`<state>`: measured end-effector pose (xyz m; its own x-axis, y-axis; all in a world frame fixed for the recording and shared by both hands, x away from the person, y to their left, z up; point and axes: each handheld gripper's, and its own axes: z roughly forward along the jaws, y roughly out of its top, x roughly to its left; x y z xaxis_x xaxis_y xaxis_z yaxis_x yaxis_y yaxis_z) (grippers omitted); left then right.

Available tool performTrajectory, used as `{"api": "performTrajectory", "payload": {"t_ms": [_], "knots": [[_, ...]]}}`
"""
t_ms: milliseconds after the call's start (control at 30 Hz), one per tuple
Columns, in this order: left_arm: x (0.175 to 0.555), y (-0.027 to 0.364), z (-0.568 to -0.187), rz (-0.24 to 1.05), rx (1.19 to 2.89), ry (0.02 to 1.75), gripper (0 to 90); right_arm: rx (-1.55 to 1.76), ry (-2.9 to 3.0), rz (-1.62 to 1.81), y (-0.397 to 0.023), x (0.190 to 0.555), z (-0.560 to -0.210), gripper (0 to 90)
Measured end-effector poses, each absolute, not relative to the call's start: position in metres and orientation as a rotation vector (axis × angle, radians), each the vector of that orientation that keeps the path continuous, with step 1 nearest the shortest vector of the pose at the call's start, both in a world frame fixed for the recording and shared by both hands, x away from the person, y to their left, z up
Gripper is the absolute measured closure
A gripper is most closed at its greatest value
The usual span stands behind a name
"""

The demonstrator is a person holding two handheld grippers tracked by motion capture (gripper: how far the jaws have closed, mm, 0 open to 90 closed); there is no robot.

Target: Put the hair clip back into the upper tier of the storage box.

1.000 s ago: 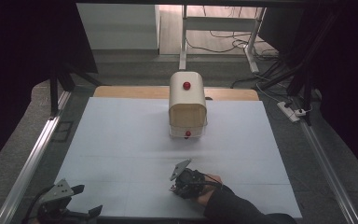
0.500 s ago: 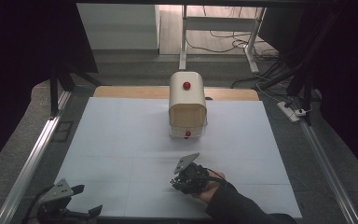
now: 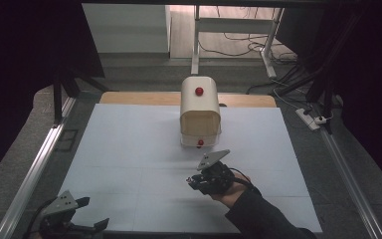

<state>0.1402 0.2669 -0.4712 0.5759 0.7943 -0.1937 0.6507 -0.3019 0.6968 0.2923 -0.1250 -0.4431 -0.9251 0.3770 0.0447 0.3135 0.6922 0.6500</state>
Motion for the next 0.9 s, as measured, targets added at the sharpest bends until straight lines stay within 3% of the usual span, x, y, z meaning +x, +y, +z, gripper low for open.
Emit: {"api": "performTrajectory", "payload": {"t_ms": [900], "knots": [[0.14,0.268,-0.471,0.239,2.035,1.152,3.8,0.63,2.629,1.184,-0.145,0.321,-0.386,73.1]]}}
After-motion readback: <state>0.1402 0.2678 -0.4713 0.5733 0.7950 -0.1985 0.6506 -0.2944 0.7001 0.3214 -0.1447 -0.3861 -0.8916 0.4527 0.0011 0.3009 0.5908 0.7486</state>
